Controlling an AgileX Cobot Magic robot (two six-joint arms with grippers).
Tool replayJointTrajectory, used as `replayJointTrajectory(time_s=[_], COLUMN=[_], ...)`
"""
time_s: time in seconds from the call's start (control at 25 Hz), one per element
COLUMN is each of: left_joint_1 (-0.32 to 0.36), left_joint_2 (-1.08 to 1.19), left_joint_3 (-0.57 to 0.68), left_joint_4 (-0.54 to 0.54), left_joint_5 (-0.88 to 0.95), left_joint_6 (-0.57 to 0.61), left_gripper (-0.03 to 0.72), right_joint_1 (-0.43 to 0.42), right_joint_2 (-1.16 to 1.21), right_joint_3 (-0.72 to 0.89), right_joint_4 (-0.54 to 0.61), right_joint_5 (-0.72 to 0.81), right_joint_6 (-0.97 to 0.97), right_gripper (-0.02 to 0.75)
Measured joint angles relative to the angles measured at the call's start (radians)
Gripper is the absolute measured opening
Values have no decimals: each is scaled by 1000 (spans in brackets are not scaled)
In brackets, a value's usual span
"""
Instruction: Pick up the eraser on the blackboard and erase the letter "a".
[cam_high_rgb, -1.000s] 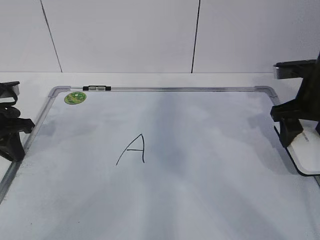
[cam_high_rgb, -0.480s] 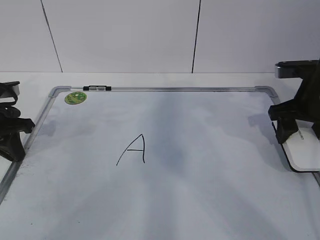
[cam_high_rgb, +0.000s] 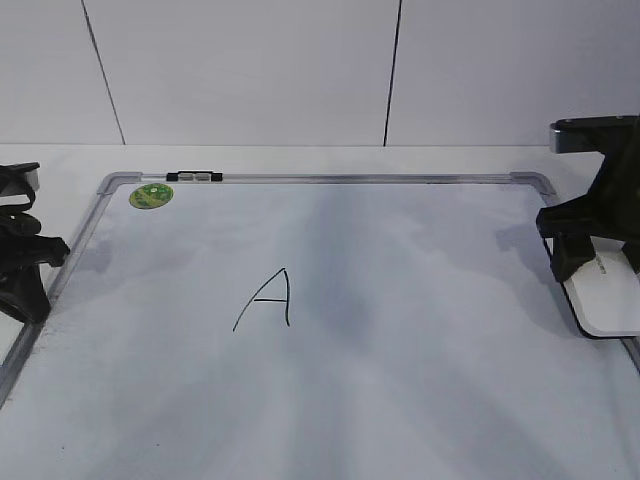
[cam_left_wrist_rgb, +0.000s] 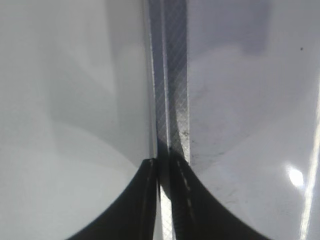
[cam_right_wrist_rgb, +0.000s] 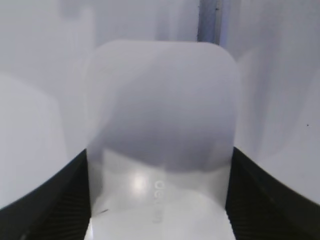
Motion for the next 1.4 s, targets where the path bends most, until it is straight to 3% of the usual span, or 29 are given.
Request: replayJointTrajectory(time_s=[0.56,1.0,1.4], left_joint_1=[0,0,0], left_joint_2=[0,0,0], left_joint_3=[0,0,0], left_joint_4=[0,0,0], left_joint_5=[0,0,0], left_joint_6=[0,0,0], left_gripper=[64,64,67], right_joint_1=[-1,-2,-2], right_joint_2=[55,55,-29], right_joint_3=[0,0,-74], right_joint_4=[0,0,0], right_joint_5=[-14,-32,60], right_joint_6=[0,0,-2], right_gripper=[581,634,634])
